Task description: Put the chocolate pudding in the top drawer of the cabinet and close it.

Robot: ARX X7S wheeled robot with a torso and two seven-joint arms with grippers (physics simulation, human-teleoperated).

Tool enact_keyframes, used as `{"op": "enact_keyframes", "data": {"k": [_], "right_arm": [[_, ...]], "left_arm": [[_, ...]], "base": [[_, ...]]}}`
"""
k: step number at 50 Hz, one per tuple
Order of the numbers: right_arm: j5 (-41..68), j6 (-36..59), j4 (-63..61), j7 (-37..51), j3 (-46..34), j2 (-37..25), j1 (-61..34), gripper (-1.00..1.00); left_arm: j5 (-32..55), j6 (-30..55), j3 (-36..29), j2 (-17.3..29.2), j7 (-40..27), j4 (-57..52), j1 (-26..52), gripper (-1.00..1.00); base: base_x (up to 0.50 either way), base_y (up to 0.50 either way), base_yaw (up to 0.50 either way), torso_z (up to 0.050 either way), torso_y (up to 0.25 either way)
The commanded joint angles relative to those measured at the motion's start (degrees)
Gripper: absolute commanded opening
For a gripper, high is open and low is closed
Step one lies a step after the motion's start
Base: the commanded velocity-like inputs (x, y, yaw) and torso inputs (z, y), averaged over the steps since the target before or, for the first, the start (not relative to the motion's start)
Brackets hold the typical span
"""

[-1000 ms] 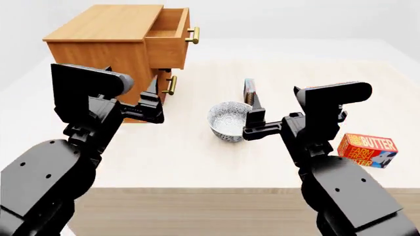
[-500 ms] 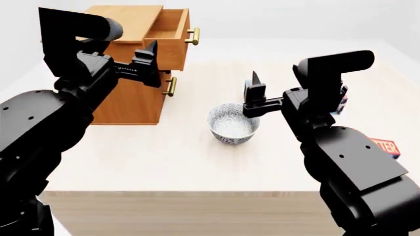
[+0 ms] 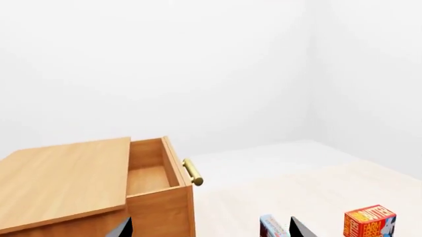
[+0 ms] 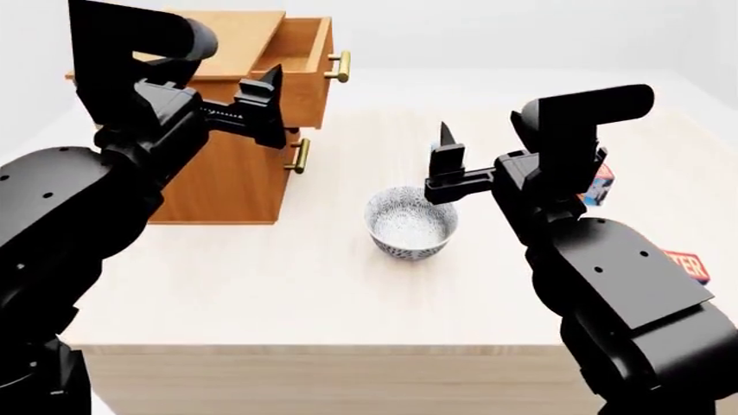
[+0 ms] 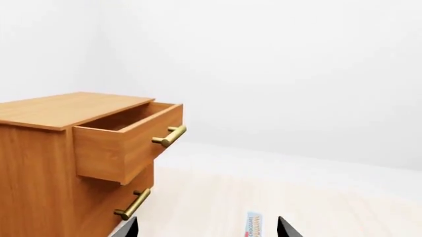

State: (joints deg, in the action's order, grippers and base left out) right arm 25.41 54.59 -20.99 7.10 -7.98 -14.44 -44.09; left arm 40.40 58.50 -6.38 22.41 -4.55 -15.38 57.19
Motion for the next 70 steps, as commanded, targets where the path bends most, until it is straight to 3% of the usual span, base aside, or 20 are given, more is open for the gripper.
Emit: {"op": "enact_keyframes", "data": {"k": [1,70], "right_arm": [[0.4,-0.6,0.2,-0.1,-0.1,-0.1,0.0,1.00],[2.2,-1.6,-0.9,0.8,-0.7,-1.4,0.3,1.00]], "left_arm": [[0.6,0.3,-0.1,0.3,0.0,-0.5,0.4,1.00],[2.5,-0.1,-0.9,1.1,-0.2,-1.1,0.3,1.00]], "base": [[0.07,0.00,0.00,0.000,0.000],[0.21,0.00,0.00,0.000,0.000]]}}
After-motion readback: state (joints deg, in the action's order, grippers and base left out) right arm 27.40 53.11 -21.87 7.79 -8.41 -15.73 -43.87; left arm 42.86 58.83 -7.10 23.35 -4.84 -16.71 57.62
